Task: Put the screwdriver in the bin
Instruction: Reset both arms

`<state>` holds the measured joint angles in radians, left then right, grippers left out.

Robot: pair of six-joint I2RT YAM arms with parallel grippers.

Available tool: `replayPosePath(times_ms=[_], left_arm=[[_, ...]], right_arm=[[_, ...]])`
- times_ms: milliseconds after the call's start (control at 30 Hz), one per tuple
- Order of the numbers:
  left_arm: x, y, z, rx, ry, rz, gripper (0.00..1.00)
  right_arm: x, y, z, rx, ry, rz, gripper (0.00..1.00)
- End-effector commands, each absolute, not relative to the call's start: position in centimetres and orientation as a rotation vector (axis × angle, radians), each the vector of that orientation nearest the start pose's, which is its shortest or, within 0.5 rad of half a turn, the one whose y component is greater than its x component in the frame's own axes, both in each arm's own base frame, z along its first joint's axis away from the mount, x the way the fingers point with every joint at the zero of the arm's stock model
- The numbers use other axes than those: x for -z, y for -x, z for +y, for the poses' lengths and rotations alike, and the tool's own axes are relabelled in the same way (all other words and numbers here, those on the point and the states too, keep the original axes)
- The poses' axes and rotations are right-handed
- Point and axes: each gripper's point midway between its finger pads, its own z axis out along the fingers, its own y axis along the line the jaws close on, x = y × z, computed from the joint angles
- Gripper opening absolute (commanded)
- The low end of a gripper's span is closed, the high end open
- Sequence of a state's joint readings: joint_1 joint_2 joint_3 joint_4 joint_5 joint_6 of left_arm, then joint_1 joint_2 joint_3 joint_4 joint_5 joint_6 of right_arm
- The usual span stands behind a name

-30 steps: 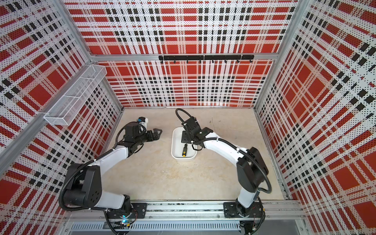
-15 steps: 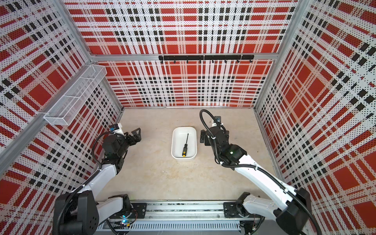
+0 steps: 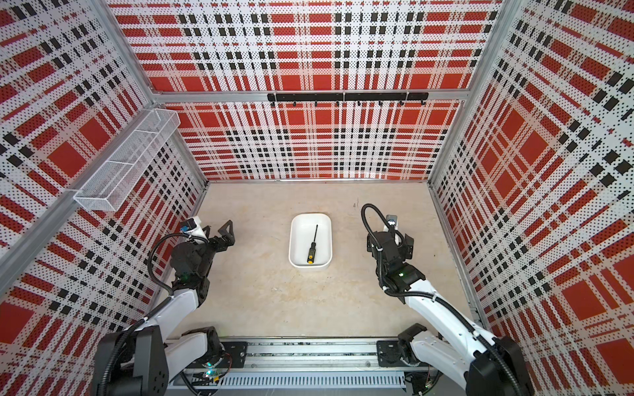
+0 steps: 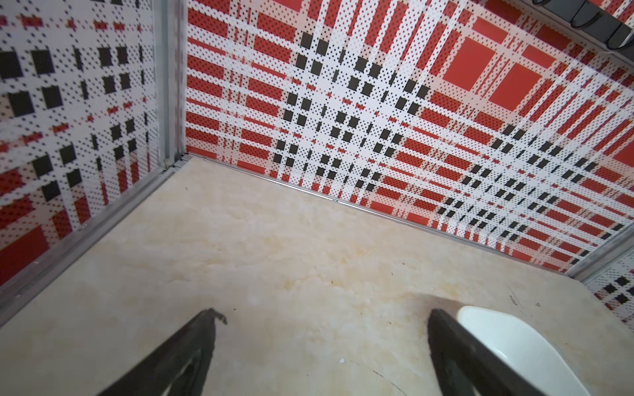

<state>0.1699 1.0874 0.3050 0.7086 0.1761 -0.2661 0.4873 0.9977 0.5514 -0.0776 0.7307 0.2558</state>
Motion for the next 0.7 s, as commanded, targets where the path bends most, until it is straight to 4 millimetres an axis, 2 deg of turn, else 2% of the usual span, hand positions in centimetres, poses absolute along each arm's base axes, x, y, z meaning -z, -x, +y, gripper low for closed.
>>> replayPosePath(times_ms=[0,67,167,233,333,533,600,667], left_arm=[[-21.3,-34.8,4.6,0.085,0.202,1.548,0.98],[-20.7,-33.9,5.0,0.020,0.184,1.512,0.98],[-20.9,-31.6,5.2,-0.034,0.173,1.390,0.98],[-21.1,-30.9,5.2,-0.041,0.173,1.347,0.98],[-20.4,-31.7,5.3,-0.020,0.181,1.371,0.98],[-19.8,-32.6,4.5,0.054,0.166,1.341,0.98],[-18.9,-32.9,4.7,0.048,0.184,1.355,0.98],[-18.9,-32.6,4.7,0.049,0.178,1.348,0.98]], right_arm=[[-20.0,-32.5,2.7,0.334,-0.208,1.780,1.00],[-19.8,-32.6,2.3,0.300,-0.211,1.726,1.00],[-19.1,-32.9,0.7,0.255,-0.271,1.671,1.00],[-18.3,-33.4,0.0,0.231,-0.274,1.671,1.00],[-17.0,-34.1,-1.0,0.231,-0.273,1.677,1.00],[-15.4,-35.5,-1.1,0.222,-0.211,1.659,1.00],[-15.8,-36.0,-1.2,0.221,-0.210,1.631,1.00],[-16.0,-36.3,-1.3,0.195,-0.205,1.607,1.00]])
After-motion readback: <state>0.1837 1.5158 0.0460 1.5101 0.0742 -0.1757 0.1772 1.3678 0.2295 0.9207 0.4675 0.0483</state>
